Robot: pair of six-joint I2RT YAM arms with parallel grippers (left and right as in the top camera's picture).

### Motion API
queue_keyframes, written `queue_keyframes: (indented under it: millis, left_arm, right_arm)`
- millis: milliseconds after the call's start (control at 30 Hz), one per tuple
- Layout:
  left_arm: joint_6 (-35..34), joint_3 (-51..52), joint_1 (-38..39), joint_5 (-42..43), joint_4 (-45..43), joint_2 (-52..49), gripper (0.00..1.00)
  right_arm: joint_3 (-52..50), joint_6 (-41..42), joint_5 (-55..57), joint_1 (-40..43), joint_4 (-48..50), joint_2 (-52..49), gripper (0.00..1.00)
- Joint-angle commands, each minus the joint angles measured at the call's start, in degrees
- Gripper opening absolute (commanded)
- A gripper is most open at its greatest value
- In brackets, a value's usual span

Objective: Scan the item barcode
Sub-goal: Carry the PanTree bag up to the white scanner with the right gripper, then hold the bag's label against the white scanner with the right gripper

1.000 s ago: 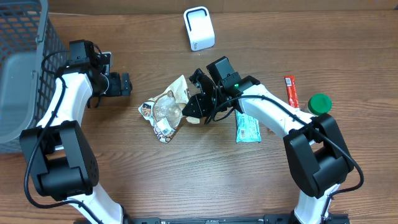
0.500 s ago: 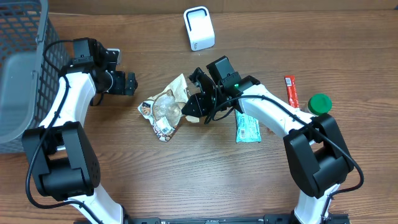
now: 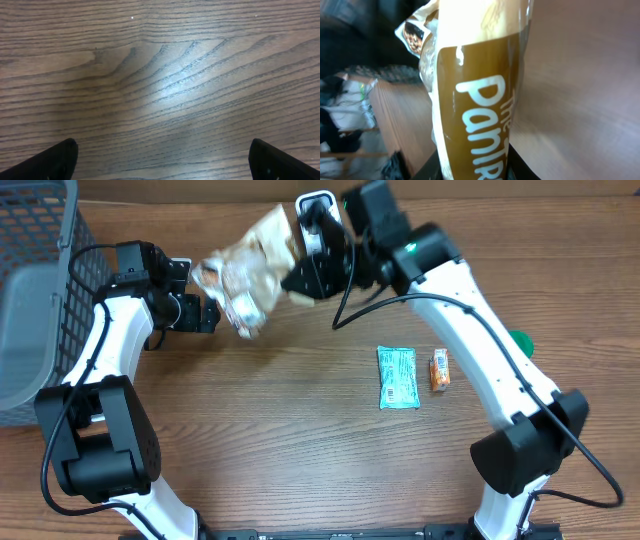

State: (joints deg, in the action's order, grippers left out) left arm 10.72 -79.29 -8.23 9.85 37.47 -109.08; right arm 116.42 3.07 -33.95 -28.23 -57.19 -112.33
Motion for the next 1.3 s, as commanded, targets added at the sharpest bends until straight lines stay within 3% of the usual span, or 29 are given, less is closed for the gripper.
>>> queue_keyframes:
  millis: [0,100,400,800,1267]
  left_arm:
    - [0.4,-1.5,0.3,0.2,0.0,1.9,0.99]
    - [0.4,-1.5,0.3,0.2,0.0,1.9,1.00]
    - [0.4,-1.5,0.3,0.2,0.0,1.9,1.00]
    - [0.4,-1.5,0.3,0.2,0.0,1.9,1.00]
    - [0.4,-1.5,0.3,0.2,0.0,1.9,1.00]
  right_arm:
    - [9.3,-3.7,4.0,0.0,-1.7,2.5,0.04]
    - [11.0,-6.2,8.0,0.0,0.0,2.5,0.04]
    - [10.2,-28.9,21.7,0.0,4.5,-1.5,0.04]
    - [10.2,-36.2,42.7,0.0,20.0,-11.3,0.04]
    - [10.2,-38.3,53.0,0.0,41.5,-21.5,0.04]
